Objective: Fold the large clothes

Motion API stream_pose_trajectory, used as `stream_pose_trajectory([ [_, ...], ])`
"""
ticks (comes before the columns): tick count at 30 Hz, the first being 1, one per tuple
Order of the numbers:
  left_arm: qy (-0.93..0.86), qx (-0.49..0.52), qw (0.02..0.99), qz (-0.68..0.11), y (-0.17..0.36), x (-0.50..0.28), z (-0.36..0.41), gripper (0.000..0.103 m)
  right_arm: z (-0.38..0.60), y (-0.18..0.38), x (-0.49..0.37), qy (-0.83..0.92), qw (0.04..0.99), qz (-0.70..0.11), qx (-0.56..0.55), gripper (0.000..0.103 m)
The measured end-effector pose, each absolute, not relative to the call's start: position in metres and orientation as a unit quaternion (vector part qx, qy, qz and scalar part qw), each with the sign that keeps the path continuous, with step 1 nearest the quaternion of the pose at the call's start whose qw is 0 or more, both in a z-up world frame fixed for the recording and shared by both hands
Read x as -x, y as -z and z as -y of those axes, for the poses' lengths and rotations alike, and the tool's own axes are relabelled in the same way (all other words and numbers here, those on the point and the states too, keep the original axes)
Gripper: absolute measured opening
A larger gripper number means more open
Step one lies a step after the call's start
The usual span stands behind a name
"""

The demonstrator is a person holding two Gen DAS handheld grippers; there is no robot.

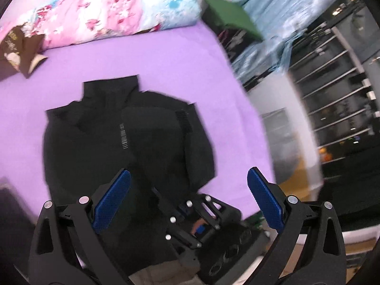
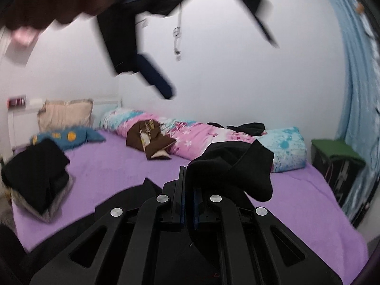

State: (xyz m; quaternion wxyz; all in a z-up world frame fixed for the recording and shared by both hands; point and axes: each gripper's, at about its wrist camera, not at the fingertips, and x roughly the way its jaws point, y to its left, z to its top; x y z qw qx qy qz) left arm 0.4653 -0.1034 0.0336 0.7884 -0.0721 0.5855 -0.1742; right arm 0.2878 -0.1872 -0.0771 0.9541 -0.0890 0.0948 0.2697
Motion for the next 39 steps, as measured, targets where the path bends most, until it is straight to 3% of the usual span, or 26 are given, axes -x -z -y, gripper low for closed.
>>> stream_pose_trajectory([
  [9,0.110,0.094,0.745,-0.651,0.024,-0.478,0.075,0.095,0.119,0.106,-0.255,-0.229,0.931,-0.054,0.279,0.005],
  [19,0.043,-0.009,0.697,-0.716,0.077,-0.490,0.077,0.095,0.095,0.121,-0.232,-0.223,0.903,-0.033,0.365,0.005],
  [29,0.011,-0.041,0.677,-0.735,0.104,-0.499,0.070,0.094,0.080,0.133,-0.228,-0.228,0.884,-0.023,0.408,0.005],
  [32,0.012,-0.032,0.676,-0.736,0.106,-0.498,0.065,0.086,0.078,0.136,-0.228,-0.229,0.881,-0.023,0.412,0.005],
  [35,0.018,-0.029,0.670,-0.741,0.112,-0.497,0.061,0.070,0.080,0.135,-0.226,-0.230,0.880,-0.023,0.414,0.005],
  [37,0.011,-0.037,0.673,-0.739,0.112,-0.495,0.060,0.053,0.078,0.138,-0.226,-0.234,0.878,-0.025,0.417,0.005],
  [39,0.004,-0.033,0.674,-0.738,0.111,-0.495,0.055,0.048,0.075,0.141,-0.227,-0.236,0.876,-0.027,0.421,0.004],
])
